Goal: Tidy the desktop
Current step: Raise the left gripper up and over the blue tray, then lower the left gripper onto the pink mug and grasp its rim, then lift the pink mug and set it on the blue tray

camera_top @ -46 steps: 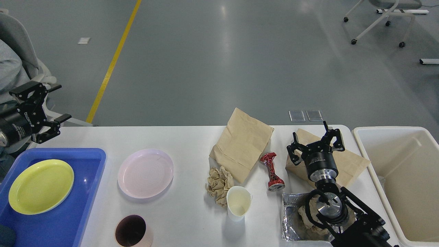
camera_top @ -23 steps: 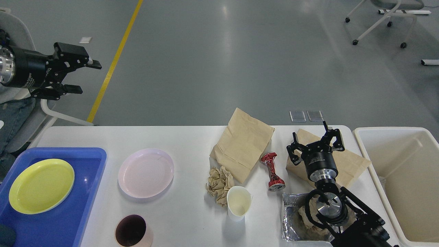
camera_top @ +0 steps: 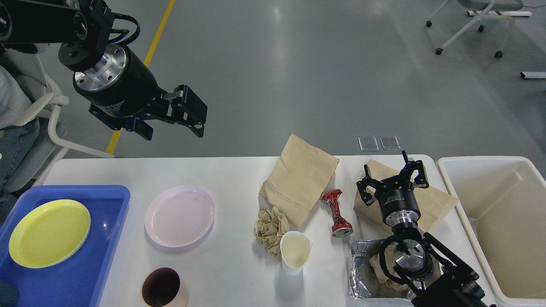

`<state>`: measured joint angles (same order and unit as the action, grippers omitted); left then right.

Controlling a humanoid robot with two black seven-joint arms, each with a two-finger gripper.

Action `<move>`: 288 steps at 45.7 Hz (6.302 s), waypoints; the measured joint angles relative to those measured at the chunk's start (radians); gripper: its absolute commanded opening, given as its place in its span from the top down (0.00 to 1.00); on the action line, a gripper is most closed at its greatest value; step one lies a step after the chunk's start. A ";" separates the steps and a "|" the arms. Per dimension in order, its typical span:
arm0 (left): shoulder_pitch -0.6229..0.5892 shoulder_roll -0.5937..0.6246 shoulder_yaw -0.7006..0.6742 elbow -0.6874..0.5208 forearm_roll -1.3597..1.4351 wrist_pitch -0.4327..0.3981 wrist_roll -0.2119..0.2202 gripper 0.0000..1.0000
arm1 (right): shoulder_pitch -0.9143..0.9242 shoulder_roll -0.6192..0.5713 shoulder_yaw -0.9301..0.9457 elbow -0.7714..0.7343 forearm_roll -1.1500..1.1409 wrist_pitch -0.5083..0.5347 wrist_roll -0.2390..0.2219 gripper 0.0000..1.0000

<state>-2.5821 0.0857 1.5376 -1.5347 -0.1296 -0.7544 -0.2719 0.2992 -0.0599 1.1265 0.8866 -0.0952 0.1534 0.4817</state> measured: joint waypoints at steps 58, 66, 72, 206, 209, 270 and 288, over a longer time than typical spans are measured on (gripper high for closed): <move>0.432 0.166 -0.092 -0.118 0.007 0.130 0.333 0.06 | 0.000 0.000 0.000 0.000 0.000 0.000 0.000 0.00; 0.624 0.199 -0.169 -0.092 0.147 0.274 0.333 0.07 | 0.000 0.000 0.000 0.000 0.000 0.000 0.000 0.00; 0.731 0.206 -0.224 -0.063 0.215 0.326 0.334 0.08 | 0.000 0.000 0.000 0.000 0.000 0.000 -0.001 0.00; 0.304 0.460 0.107 -0.002 0.169 -0.071 0.309 1.00 | 0.000 0.000 -0.001 0.000 0.000 0.000 0.000 0.00; 0.383 0.533 0.086 0.044 0.231 -0.022 0.309 1.00 | 0.000 0.000 0.000 0.000 0.000 0.000 0.000 0.00; 1.305 0.803 -0.601 0.560 0.638 0.039 0.288 0.97 | 0.000 0.000 0.000 0.000 0.000 0.000 0.000 0.00; 1.363 0.812 -0.622 0.559 0.646 0.042 0.251 0.80 | 0.000 0.000 0.000 0.000 0.000 0.000 0.000 0.00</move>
<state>-1.2187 0.8975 0.9157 -0.9757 0.5161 -0.7120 -0.0212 0.2991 -0.0598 1.1263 0.8867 -0.0952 0.1534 0.4817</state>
